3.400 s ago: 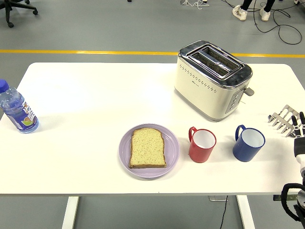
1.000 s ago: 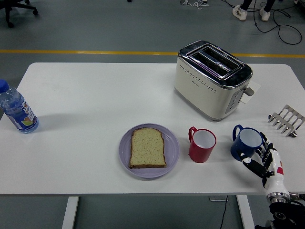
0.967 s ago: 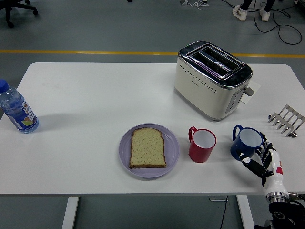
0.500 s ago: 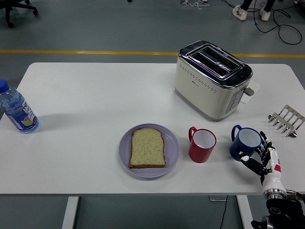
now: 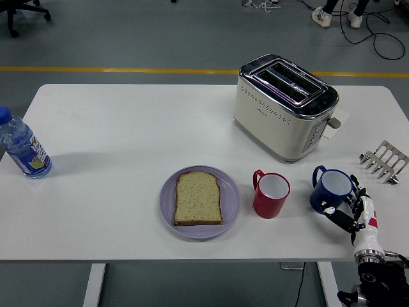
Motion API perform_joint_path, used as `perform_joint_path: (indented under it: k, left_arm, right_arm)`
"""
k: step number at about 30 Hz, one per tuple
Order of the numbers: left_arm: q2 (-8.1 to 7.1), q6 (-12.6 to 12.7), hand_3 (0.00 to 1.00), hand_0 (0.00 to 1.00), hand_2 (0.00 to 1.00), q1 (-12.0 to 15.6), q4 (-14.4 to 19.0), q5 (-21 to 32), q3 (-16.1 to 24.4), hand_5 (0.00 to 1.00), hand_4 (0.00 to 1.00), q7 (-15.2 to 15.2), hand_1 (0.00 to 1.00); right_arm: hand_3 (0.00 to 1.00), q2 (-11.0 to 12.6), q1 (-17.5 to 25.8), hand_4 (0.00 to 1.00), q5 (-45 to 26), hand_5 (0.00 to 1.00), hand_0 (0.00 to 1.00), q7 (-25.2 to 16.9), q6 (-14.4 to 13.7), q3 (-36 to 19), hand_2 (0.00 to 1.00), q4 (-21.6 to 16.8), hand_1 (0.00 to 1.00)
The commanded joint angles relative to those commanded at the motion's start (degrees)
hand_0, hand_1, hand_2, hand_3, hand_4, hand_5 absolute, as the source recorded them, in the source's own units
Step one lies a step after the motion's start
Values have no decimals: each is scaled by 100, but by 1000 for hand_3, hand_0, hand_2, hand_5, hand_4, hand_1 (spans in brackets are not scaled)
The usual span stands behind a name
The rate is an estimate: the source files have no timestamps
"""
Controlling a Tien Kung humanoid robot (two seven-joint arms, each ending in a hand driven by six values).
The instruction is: Pick up the cup,pour liquid into bread,place the cup on the desk
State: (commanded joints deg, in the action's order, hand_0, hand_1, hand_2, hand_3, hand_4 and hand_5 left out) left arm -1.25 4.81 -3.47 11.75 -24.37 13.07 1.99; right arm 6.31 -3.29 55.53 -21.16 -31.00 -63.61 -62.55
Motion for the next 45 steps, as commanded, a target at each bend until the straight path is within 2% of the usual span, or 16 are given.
perform_joint_path:
  k: [9,10,19,28,45]
  left_arm:
    - [17,-2,569,640,669,30,-2,19,-58,840,329,3,652]
    - [18,-3,568,640,669,31,-3,20,-63,839,329,4,651]
    - [24,-7,568,640,668,30,4,28,-51,836,328,5,650]
    - [23,-7,568,641,669,-10,8,22,-9,837,331,5,650]
    - [29,-10,568,641,669,-25,10,14,0,839,337,8,649]
  right_arm:
    - [968,-2,-65,919,-127,58,916,-77,-126,38,935,24,844]
    - [998,-2,-72,926,-138,61,921,-84,-134,39,938,28,846]
    - [998,-8,-149,929,-320,59,933,-188,-248,35,942,42,847]
    - [998,-17,-269,922,-593,48,958,-424,-66,61,977,156,869]
    - [998,-49,-406,941,-522,28,967,-430,-331,193,983,342,872]
